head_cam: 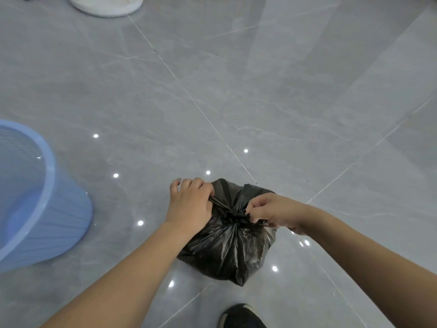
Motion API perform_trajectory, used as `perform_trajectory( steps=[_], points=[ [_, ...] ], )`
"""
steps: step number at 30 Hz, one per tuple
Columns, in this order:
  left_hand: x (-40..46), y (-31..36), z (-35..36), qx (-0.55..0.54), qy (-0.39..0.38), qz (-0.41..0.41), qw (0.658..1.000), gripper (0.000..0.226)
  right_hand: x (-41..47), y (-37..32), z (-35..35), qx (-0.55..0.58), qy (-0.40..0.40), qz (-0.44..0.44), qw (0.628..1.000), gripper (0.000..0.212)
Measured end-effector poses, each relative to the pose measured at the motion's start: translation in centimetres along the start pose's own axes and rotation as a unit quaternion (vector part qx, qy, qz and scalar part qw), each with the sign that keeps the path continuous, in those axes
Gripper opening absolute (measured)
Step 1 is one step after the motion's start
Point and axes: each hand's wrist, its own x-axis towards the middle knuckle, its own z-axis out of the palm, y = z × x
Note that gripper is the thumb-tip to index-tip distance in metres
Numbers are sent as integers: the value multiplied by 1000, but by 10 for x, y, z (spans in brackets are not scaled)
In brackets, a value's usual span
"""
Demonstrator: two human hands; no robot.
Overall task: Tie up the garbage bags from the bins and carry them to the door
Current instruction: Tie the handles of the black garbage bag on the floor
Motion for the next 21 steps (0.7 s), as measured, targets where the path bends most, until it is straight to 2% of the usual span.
perform_trajectory(
  steps=[1,4,6,8,10,12,15,19,21],
  points=[
    [1,-2,0,-2,0,-3,1000,23,-1,0,1,-1,9,2,1000,6],
    [-3,-2,-4,-31,15,0,999,32,1,6,2,19,39,51,998,27],
    [-13,3,-9,-75,35,17,996,35,3,9,2,36,43,72,996,21],
    [-26,11,-10,-114,50,56,991,30,3,11,1,26,44,71,996,18],
    [-41,18,-6,-120,50,99,987,24,3,11,0,8,48,67,997,18],
    [-50,25,2,-103,41,119,987,29,3,10,0,-1,51,59,997,22],
    [-52,38,13,-62,26,101,993,39,4,9,1,21,54,53,997,24],
    [-49,51,10,-38,39,70,996,25,2,6,3,53,66,32,996,23],
    [-47,51,4,-37,15,49,998,31,2,7,4,44,79,8,996,16]
  ],
)
